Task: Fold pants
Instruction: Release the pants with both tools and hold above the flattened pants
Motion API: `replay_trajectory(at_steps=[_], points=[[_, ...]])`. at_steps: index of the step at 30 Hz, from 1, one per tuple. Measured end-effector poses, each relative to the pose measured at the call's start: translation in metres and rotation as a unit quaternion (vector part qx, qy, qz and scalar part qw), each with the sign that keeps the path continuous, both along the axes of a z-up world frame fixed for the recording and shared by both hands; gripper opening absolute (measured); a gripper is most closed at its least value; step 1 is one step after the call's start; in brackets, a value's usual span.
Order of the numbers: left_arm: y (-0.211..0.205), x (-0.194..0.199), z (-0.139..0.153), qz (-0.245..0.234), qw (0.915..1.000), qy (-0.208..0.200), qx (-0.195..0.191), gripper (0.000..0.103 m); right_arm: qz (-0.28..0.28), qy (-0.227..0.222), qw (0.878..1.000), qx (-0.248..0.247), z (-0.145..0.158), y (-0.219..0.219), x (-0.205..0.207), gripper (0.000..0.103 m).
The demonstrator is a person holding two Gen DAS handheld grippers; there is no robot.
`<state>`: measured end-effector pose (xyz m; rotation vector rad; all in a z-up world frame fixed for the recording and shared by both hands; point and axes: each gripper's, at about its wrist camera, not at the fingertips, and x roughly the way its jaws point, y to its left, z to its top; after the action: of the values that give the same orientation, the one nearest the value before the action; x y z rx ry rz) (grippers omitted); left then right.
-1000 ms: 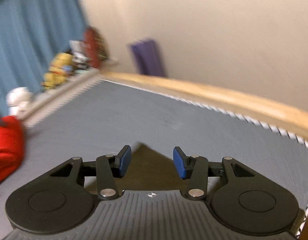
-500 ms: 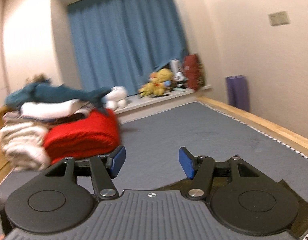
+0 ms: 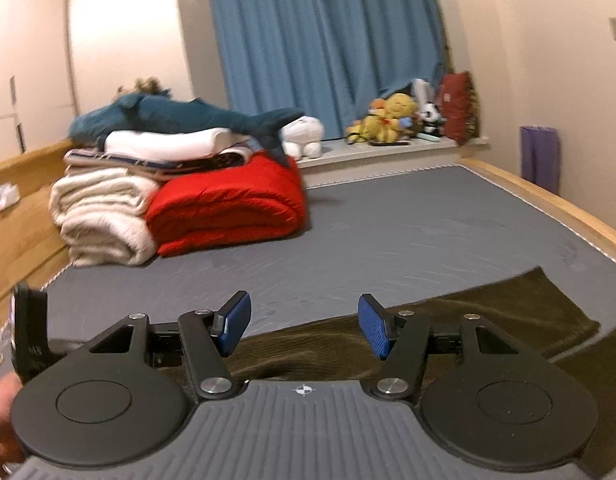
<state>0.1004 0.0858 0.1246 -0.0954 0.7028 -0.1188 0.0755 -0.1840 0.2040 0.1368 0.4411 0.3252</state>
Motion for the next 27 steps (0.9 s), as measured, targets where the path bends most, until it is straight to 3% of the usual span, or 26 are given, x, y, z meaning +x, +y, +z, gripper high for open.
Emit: replay_trajectory(at_steps=[9, 18, 27], points=[[-0.008, 0.017, -0.013, 0.005, 0.9996, 0.009, 0.025, 0.032, 0.027, -0.041, 0.999, -0.011, -0.036, 0.013, 0.055, 0.062], [-0.011, 0.036, -0.028, -0.003, 0.9992, 0.024, 0.032, 0.030, 0.051, 0.002, 0.998, -0.033, -0.061, 0.019, 0.073, 0.062], [-0.001, 0.043, -0.026, 0.012, 0.9996, 0.018, 0.017, 0.030, -0.001, -0.003, 1.000, -0.013, -0.054, -0.018, 0.079, 0.062]])
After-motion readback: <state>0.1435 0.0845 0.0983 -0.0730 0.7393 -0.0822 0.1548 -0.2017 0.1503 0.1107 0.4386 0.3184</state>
